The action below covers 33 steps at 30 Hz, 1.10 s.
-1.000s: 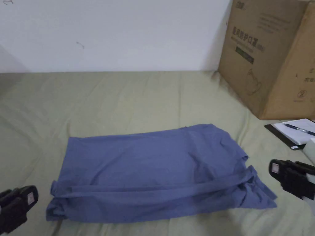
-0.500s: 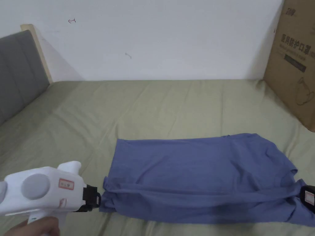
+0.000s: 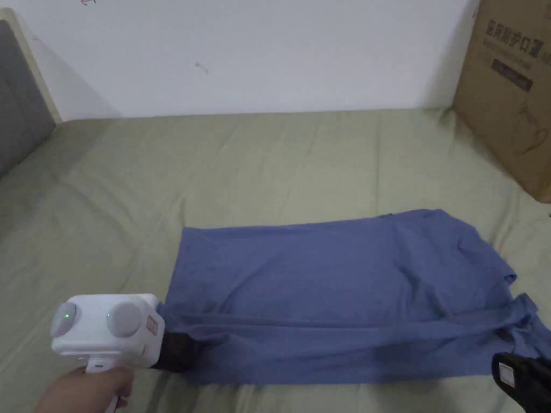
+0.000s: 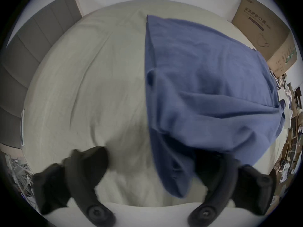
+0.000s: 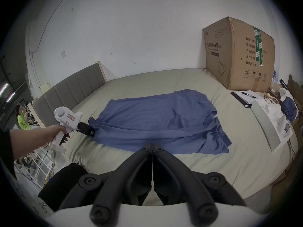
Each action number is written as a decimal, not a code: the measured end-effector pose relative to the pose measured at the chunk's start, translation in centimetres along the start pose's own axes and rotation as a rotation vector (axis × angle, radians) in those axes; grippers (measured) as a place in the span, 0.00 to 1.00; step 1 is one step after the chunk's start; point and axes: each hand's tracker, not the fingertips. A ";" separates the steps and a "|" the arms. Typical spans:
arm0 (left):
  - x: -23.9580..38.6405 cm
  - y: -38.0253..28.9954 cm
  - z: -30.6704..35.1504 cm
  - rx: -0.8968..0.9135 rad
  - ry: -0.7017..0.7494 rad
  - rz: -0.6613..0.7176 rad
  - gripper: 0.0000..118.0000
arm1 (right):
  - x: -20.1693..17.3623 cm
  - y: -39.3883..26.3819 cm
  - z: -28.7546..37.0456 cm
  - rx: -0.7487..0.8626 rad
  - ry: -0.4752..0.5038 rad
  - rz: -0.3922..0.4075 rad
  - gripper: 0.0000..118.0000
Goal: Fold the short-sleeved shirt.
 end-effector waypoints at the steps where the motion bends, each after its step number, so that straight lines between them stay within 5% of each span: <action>1: 0.6 -0.7 1.2 0.053 -0.009 -0.011 0.64 | 0.1 -0.1 -0.1 0.002 -0.003 -0.005 0.01; 3: 2.1 -1.8 2.3 0.116 -0.026 -0.068 0.43 | 0.4 -0.3 -0.1 0.009 -0.008 -0.017 0.01; 4: 2.9 -2.1 3.4 0.122 -0.067 -0.104 0.17 | 0.6 -0.3 -0.1 0.011 -0.012 -0.024 0.01; 5: 3.5 -2.5 3.4 0.105 -0.082 -0.126 0.04 | 0.8 -0.3 -0.1 0.012 -0.015 -0.031 0.01; 7: 4.0 -2.7 3.3 0.111 -0.013 -0.189 0.04 | 1.4 -0.1 0.2 0.022 -0.023 -0.042 0.01; 11: 2.0 -2.0 4.9 0.149 -0.106 -0.056 0.04 | 4.9 2.6 0.6 0.042 -0.065 -0.080 0.01; 15: 0.5 -2.0 7.4 0.232 -0.136 -0.003 0.04 | 12.1 5.6 -2.6 -0.122 -0.109 -0.238 0.02; 16: 0.7 -2.0 8.4 0.238 -0.145 0.004 0.04 | 14.0 6.0 -4.0 -0.182 -0.083 -0.285 0.13; 17: 0.7 -2.0 8.8 0.239 -0.158 0.008 0.04 | 15.8 6.2 -5.4 -0.247 -0.060 -0.330 0.34; 18: 0.8 -2.1 9.1 0.235 -0.161 0.006 0.04 | 16.9 6.2 -6.6 -0.291 -0.080 -0.365 0.74; 19: 0.9 -2.3 9.3 0.238 -0.165 0.006 0.04 | 18.3 6.0 -8.2 -0.343 -0.114 -0.398 0.97; 20: 1.3 -2.1 9.8 0.240 -0.166 0.003 0.04 | 19.4 5.7 -9.6 -0.397 -0.152 -0.416 0.98; 26: 1.7 -2.0 9.7 0.223 -0.160 -0.005 0.04 | 23.5 3.4 -14.5 -0.464 -0.243 -0.552 0.86; 28: 1.6 -1.8 9.2 0.210 -0.155 0.000 0.04 | 23.5 2.6 -14.8 -0.522 -0.208 -0.587 0.59; 29: 1.6 -1.9 8.9 0.200 -0.154 0.001 0.04 | 23.6 2.2 -15.4 -0.558 -0.191 -0.589 0.38; 30: 1.7 -2.0 8.7 0.191 -0.154 0.002 0.04 | 23.4 1.9 -15.7 -0.587 -0.189 -0.570 0.05; 33: 1.5 -2.0 8.1 0.169 -0.145 -0.005 0.04 | 22.1 2.1 -15.1 -0.569 -0.242 -0.436 0.05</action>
